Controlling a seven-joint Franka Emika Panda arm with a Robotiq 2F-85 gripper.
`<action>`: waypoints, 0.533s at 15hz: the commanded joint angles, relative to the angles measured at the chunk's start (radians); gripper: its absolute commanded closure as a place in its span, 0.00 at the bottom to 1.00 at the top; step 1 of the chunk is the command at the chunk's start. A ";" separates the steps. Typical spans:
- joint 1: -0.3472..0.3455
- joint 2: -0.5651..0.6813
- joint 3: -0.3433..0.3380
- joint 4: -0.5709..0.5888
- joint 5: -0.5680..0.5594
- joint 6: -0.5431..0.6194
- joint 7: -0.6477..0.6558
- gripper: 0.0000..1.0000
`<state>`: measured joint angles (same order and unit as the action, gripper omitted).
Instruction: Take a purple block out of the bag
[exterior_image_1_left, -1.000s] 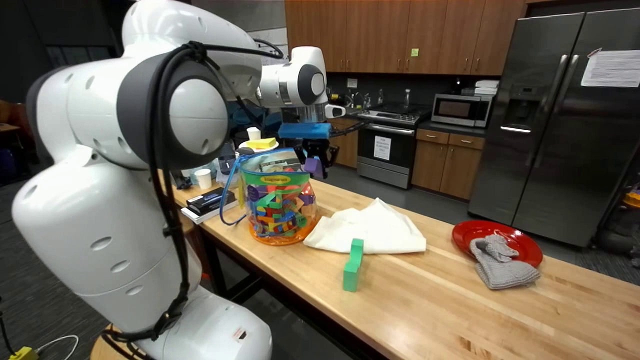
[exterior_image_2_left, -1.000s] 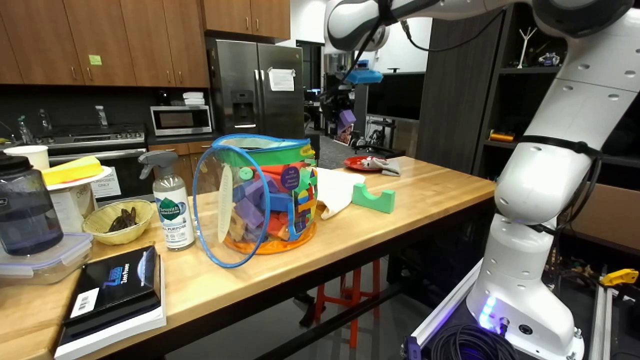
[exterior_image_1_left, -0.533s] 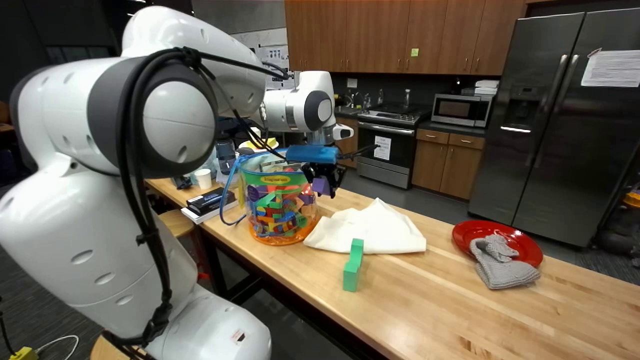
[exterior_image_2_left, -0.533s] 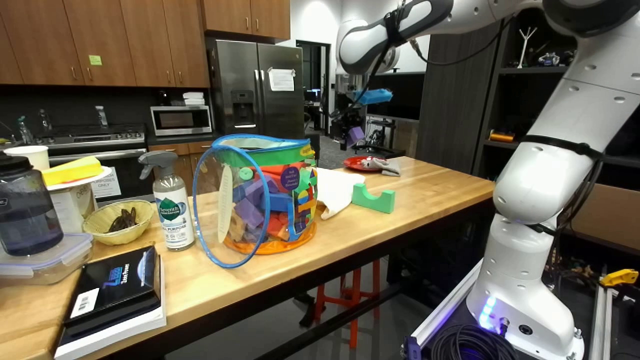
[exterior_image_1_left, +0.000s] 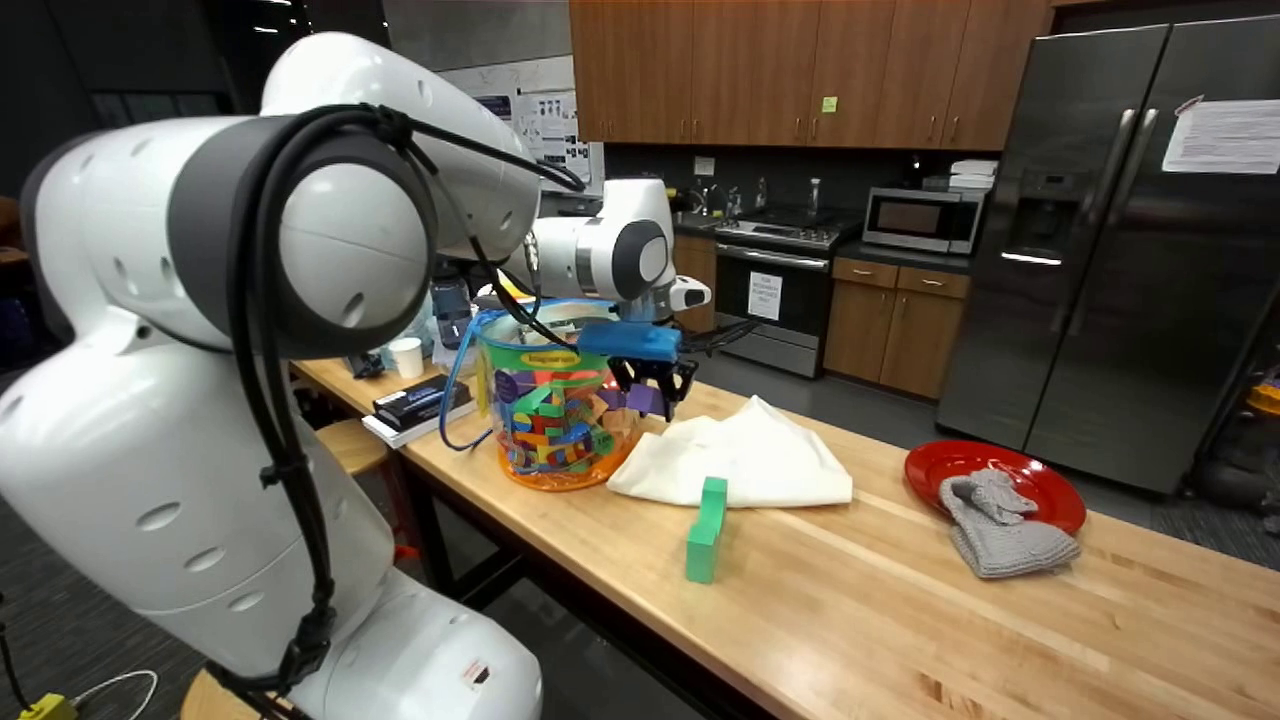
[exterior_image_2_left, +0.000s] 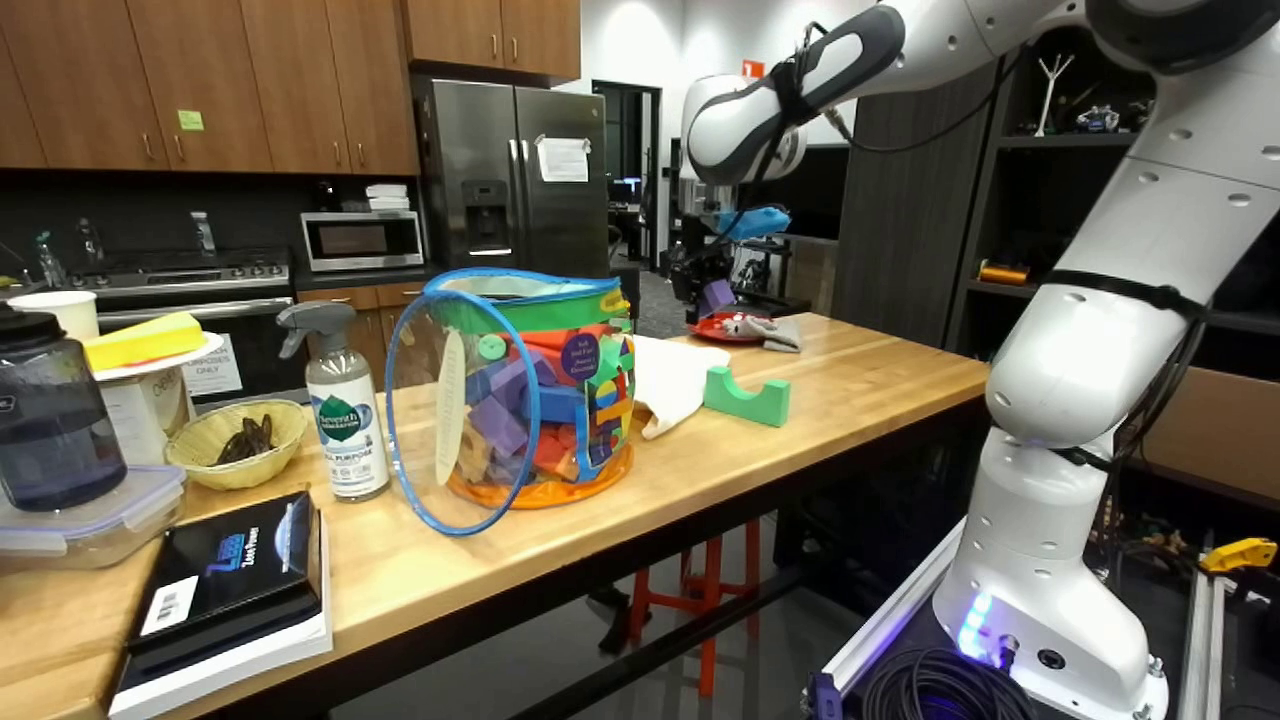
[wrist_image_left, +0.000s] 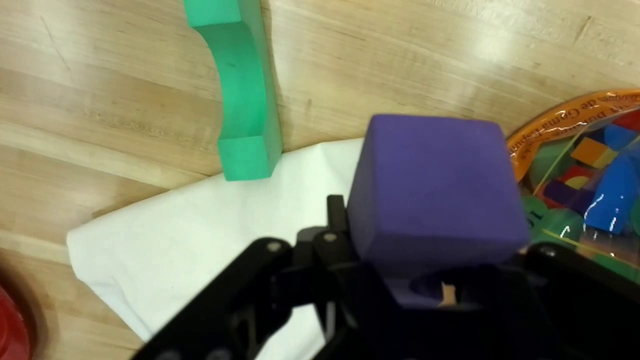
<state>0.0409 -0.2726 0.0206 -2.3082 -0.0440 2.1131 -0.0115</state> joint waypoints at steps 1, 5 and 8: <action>-0.010 -0.011 -0.015 -0.044 0.001 0.067 -0.047 0.84; -0.012 0.012 -0.029 -0.056 0.008 0.122 -0.085 0.84; -0.016 0.040 -0.041 -0.046 0.009 0.149 -0.110 0.84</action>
<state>0.0369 -0.2533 -0.0075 -2.3586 -0.0425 2.2271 -0.0760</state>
